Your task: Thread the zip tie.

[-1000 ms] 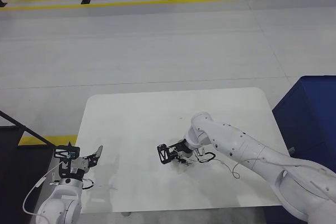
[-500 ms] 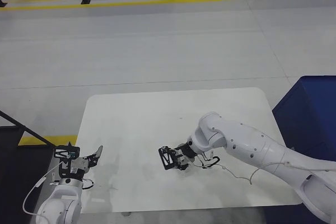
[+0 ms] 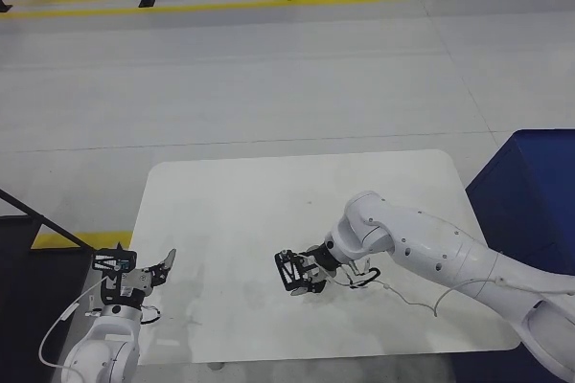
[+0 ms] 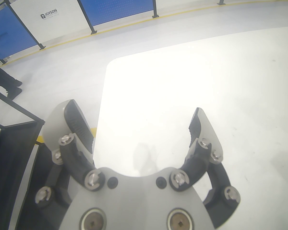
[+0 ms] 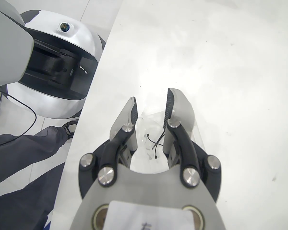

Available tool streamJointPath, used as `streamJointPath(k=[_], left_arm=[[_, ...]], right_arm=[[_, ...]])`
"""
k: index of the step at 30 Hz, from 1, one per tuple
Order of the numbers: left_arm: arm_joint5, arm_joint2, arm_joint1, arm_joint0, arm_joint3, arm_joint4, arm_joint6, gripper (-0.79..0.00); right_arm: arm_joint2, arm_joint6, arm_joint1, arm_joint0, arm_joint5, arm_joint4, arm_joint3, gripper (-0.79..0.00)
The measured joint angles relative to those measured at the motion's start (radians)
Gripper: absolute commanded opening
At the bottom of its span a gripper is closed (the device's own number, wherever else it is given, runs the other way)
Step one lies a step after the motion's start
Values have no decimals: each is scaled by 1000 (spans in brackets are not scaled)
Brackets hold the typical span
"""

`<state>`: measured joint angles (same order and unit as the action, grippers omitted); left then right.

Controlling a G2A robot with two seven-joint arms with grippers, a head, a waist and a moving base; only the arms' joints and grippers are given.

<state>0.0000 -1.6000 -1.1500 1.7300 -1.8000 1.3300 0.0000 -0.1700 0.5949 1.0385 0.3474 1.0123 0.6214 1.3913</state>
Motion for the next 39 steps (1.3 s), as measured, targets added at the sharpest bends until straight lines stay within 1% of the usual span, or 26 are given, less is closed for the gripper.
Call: streamJointPath(k=[35,36,37,38,39], left_arm=[[0,0,0,0,0,0,0,0],[0,0,0,0,0,0,0,0],[0,0,0,0,0,0,0,0],[0,0,0,0,0,0,0,-456],[0,0,0,0,0,-1,0,-637]], right_arm=[[0,0,0,0,0,0,0,-539],[0,0,0,0,0,0,0,0],[0,-1,0,1,0,-1,1,0],[-2,-8,0,6,0,-4,5,-428],[-4,-25,0,16,0,-7,11,-785]])
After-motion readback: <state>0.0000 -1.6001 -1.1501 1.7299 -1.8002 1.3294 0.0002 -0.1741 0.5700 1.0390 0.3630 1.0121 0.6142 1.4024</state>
